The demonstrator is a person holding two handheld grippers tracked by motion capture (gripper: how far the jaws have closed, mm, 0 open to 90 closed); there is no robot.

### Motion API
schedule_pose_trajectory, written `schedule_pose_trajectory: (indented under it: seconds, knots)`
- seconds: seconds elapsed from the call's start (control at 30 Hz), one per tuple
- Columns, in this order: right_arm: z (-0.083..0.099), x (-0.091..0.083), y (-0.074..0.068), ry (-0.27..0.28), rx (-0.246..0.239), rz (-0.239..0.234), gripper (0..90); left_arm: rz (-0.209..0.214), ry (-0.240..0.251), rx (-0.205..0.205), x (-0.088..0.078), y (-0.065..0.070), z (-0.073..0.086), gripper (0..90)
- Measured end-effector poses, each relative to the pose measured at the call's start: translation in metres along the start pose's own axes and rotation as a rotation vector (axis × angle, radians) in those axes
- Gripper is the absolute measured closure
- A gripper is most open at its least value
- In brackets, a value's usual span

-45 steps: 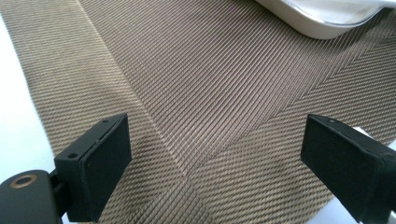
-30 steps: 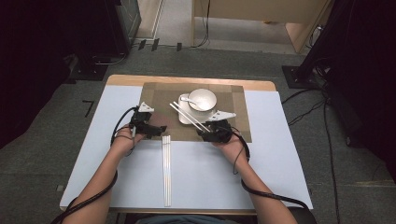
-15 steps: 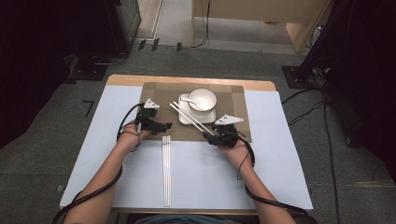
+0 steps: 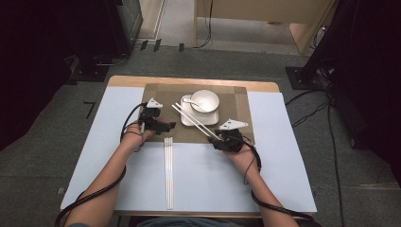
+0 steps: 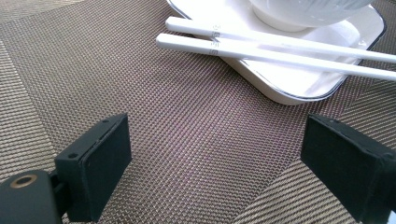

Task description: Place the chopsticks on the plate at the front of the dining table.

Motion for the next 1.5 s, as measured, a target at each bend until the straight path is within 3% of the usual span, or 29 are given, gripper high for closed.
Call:
schedule_pose_trajectory:
  seconds: [0.2,0.5,0.93,1.5]
  knots:
    - [-0.001,0.0,-0.003,0.006,-0.051,0.007,63.5,-0.012,-0.008,0.01,0.0,0.0,0.001,8.4]
    - [-0.001,0.002,-0.005,-0.007,-0.034,0.014,78.3,-0.011,-0.01,0.009,0.0,0.001,0.002,8.4]
    - [-0.007,0.006,-0.007,-0.004,-0.021,0.027,80.8,-0.016,-0.008,0.001,-0.005,0.001,0.005,8.4]
    - [-0.025,0.027,-0.01,-0.011,0.008,0.041,80.9,-0.036,-0.008,0.001,-0.01,0.013,0.019,8.4]
Point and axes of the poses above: each handheld gripper's, and its own axes: x roughly forward along the jaws, z roughly out of its underside, y roughly to its right, the point moved 2 cm from there along x, roughly forward along the jaws, and after that the axes turned 10 degrees about z, right-handed, at the moved point
